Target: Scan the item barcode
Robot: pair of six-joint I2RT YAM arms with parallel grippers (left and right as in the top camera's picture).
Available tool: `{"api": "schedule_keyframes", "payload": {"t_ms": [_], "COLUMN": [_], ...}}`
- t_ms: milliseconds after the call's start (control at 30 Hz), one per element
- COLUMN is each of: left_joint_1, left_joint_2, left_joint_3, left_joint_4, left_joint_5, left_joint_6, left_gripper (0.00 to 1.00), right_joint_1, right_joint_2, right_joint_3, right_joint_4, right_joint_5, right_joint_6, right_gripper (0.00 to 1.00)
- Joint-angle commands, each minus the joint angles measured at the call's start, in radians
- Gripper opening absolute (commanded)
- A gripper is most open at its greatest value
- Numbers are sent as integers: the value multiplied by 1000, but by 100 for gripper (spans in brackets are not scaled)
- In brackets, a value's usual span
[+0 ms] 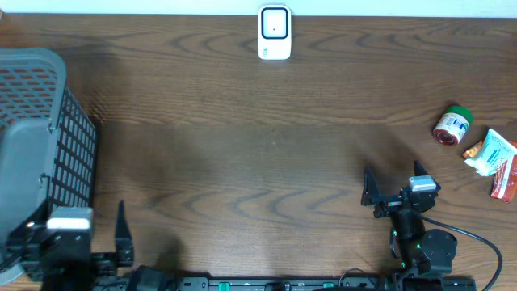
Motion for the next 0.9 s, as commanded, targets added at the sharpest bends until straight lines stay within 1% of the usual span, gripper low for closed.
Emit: {"api": "schedule_keyframes", "payload": {"t_ms": [0, 100, 200, 300, 500, 633, 733, 867], "left_joint_1": [51, 103, 147, 163, 165, 180, 197, 227], "left_joint_2": [-19, -59, -128, -203, -293, -317, -346, -398], "left_joint_3": [-123, -278, -455, -628, -952, -1109, -1191, -1252], "left_joint_4": [37, 156, 319, 494, 872, 1076, 1143, 1141], "left_joint_5": [127, 206, 292, 344, 360, 360, 360, 360], "left_joint_6": [-46, -46, -46, -46, -79, -131, -137, -137], "left_gripper": [98, 98, 98, 98, 98, 98, 98, 98], "right_joint_1": [4, 4, 4, 4, 4, 4, 3, 4], "right_joint_2": [-6, -6, -6, -6, -6, -6, -6, -6], "right_joint_3": [-1, -1, -1, -1, -1, -1, -1, -1], "right_joint_4": [-5, -6, -6, -6, -5, -5, -6, -5], "right_joint_5": [10, 10, 10, 10, 10, 10, 10, 10], "right_joint_6": [18, 18, 18, 18, 18, 18, 18, 18], "right_gripper": [99, 99, 99, 99, 99, 99, 99, 99]}}
